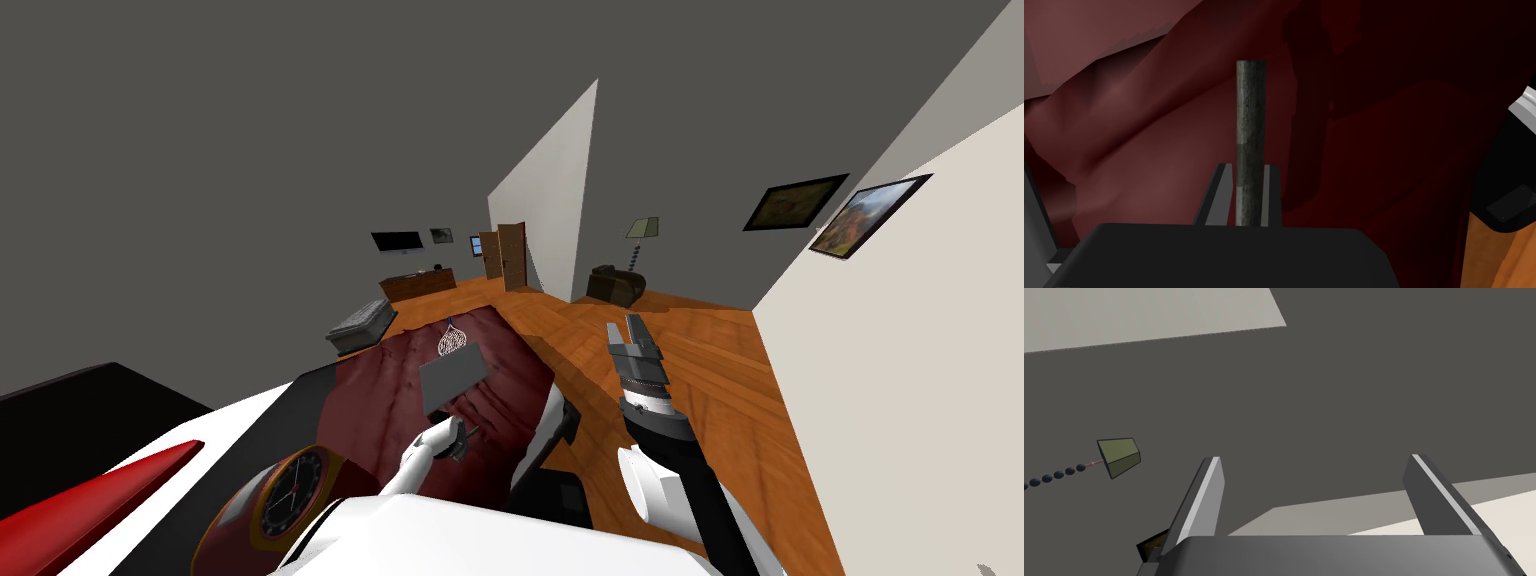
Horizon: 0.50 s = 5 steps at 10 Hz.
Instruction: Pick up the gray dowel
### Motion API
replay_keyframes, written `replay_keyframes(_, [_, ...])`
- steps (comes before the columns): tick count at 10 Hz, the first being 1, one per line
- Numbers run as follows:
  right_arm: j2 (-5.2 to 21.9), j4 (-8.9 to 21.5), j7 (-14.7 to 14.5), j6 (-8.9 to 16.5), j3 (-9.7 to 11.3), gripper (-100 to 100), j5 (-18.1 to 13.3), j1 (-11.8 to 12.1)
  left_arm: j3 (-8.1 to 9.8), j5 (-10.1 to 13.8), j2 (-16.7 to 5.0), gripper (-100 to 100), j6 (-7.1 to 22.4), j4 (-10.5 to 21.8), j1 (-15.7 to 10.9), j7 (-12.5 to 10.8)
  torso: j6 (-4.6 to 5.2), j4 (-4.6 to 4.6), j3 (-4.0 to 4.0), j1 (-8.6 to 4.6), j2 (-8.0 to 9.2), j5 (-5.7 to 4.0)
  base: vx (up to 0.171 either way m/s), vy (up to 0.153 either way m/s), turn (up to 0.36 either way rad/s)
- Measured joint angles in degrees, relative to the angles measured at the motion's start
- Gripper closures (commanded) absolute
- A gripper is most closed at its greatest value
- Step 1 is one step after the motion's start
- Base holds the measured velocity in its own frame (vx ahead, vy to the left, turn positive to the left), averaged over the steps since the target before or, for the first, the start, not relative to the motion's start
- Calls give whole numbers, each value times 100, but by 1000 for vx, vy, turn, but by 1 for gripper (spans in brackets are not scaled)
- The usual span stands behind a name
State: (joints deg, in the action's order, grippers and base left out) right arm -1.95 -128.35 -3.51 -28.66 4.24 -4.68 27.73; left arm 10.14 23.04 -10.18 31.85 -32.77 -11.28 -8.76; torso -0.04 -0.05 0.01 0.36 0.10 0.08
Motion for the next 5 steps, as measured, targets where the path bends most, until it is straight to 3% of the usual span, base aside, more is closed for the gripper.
replay_keyframes(1, [0,0,0,0,0,0,0,0,-24,6,-2,100,-22,36,-15,-123,0,-1,-3,-9,-5,-2,-57,43,-66])
replay_keyframes(2, [0,0,0,0,0,0,0,-1,-162,53,-11,100,-183,352,-217,-176,5,3,2,0,2,1,-62,52,-55])
replay_keyframes(3, [0,0,0,0,0,0,0,0,-325,42,3,100,-249,405,-234,-246,-1,-1,4,4,10,1,-31,25,9])
replay_keyframes(5, [0,0,0,0,0,0,0,0,-466,-123,36,100,-34,-20,-23,-611,2,3,-1,-11,-5,-3,-5,-1,7])
